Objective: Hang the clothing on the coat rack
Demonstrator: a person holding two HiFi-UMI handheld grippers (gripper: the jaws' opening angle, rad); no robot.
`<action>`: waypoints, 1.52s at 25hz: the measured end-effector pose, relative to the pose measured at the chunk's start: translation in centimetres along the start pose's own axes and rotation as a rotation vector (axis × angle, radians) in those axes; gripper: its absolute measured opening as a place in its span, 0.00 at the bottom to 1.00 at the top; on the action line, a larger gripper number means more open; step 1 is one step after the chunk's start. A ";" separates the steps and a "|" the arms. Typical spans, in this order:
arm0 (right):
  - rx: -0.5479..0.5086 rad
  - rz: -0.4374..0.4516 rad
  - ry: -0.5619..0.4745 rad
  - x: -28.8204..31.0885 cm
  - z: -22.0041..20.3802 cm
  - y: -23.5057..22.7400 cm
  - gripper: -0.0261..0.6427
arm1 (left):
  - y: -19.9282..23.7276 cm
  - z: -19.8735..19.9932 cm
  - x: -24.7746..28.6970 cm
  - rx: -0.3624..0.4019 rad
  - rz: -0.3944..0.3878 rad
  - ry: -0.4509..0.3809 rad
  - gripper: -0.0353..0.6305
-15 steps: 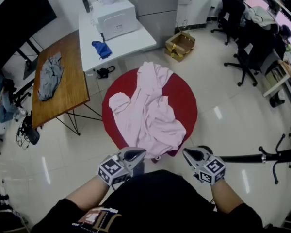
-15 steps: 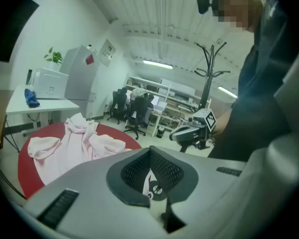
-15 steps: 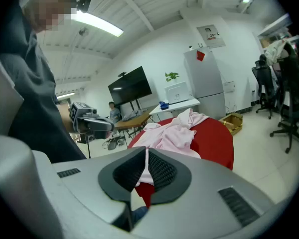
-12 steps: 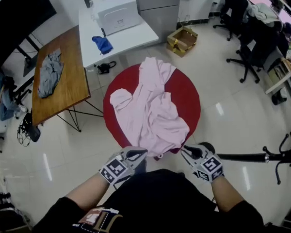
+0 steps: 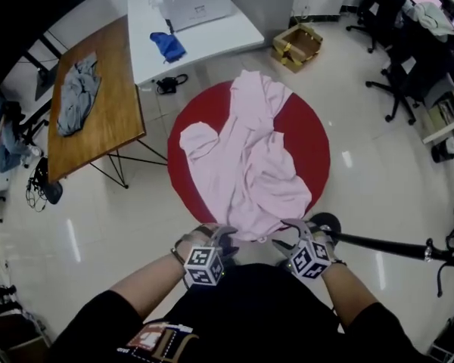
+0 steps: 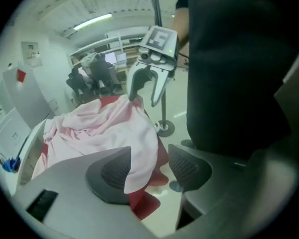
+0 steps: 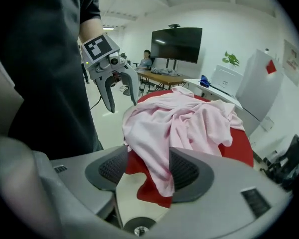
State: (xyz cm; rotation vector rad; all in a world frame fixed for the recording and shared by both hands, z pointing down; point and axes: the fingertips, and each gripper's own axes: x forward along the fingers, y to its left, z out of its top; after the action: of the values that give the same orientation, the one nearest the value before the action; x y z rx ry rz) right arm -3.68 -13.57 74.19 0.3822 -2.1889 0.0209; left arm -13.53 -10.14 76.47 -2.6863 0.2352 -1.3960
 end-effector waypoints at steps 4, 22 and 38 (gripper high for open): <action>-0.088 0.011 0.070 1.9 -1.2 -0.2 0.42 | 0.1 -1.1 1.6 0.123 0.015 0.074 0.42; -0.057 0.136 0.049 2.6 -1.5 0.9 0.07 | 2.6 -1.2 1.0 0.056 0.013 0.093 0.10; 0.223 -0.007 -0.530 -17.3 11.1 -5.5 0.07 | 13.0 16.4 -17.2 -0.165 0.154 -0.440 0.09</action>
State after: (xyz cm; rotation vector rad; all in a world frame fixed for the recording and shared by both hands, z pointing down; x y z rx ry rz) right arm -1.15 -15.92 53.17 0.5718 -2.7191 0.1792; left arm -10.99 -19.34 51.11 -2.9425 0.5189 -0.7471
